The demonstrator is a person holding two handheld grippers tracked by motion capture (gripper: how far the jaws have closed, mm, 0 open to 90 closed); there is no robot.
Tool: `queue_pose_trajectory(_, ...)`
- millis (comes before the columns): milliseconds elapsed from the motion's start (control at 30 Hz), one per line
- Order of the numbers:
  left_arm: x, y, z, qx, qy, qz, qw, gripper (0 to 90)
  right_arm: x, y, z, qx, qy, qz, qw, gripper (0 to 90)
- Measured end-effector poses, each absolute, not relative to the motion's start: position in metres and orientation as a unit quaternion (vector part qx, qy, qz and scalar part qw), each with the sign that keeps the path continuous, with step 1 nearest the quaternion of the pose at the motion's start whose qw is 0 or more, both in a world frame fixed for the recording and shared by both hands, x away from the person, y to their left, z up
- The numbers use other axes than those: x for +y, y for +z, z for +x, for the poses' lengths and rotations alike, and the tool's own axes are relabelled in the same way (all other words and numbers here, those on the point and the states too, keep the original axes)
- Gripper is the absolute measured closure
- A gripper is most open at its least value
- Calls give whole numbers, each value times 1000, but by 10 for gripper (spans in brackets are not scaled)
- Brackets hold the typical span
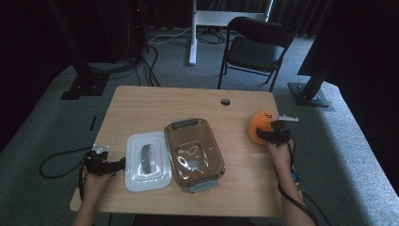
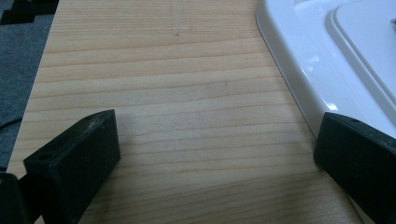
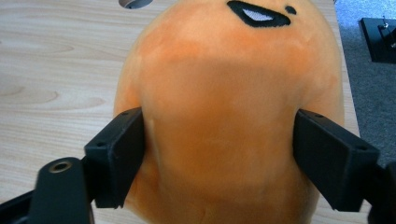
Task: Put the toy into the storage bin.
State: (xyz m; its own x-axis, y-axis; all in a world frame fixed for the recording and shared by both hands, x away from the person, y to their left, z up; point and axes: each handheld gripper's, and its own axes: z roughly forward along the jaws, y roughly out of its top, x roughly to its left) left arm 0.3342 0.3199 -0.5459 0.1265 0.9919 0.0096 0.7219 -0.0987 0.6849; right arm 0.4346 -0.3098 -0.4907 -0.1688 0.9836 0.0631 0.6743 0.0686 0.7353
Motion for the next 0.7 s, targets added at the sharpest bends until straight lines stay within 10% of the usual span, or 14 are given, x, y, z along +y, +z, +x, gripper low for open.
queue_pose_trajectory(700,320,-546,334,613,247,699,274,7,-309,-477,427,689,321,596,257,564)
